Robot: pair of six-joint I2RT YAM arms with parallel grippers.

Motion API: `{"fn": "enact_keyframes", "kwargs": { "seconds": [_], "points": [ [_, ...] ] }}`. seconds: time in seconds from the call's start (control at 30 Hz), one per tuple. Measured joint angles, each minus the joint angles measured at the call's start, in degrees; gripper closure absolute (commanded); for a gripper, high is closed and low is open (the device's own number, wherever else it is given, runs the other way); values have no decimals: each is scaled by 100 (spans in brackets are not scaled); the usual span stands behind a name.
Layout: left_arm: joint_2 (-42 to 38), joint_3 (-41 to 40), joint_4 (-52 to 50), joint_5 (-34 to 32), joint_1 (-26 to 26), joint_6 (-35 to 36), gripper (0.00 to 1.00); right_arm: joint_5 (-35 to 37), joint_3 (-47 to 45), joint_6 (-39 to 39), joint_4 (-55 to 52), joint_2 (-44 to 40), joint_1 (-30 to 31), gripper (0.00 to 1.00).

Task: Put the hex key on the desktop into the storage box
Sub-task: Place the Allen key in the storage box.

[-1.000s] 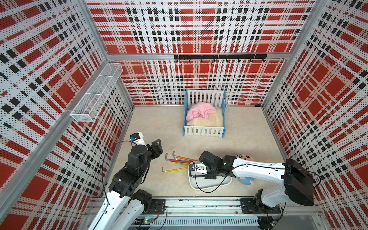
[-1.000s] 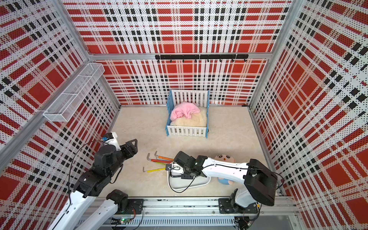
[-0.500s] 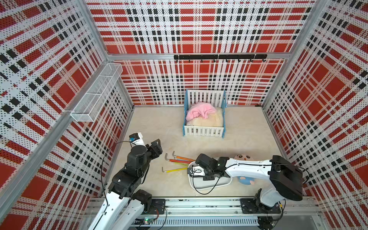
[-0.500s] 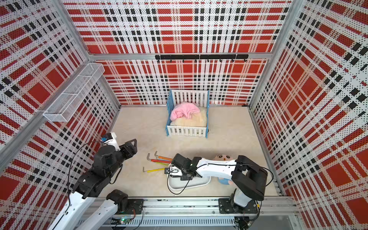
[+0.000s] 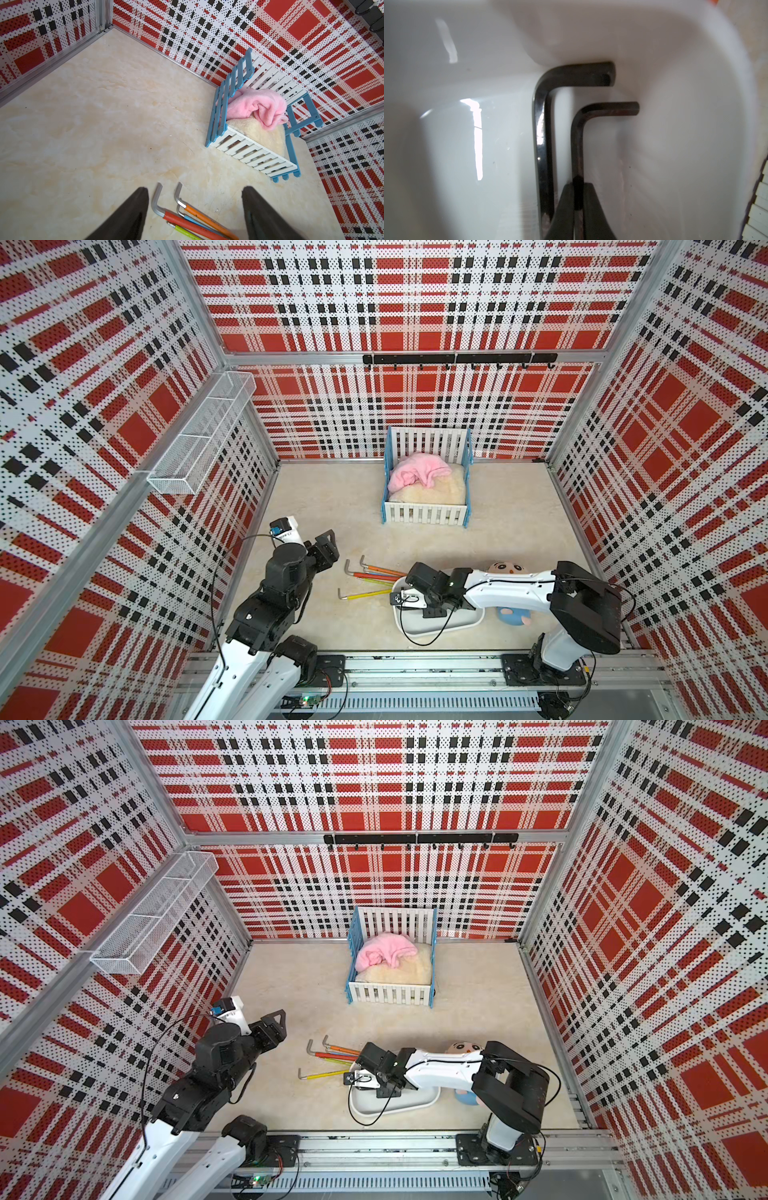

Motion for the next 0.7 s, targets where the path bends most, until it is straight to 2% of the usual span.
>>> {"fn": "enact_keyframes", "kwargs": {
  "seconds": [0.07, 0.3, 0.7],
  "points": [
    [0, 0, -2, 0, 0, 0, 24, -26, 7, 11, 2, 28, 0, 97],
    [0, 0, 0, 0, 0, 0, 24, -98, 50, 98, -15, 74, 0, 77],
    [0, 0, 0, 2, -2, 0, 24, -61, 195, 245, -52, 68, 0, 75]
  ]
}}
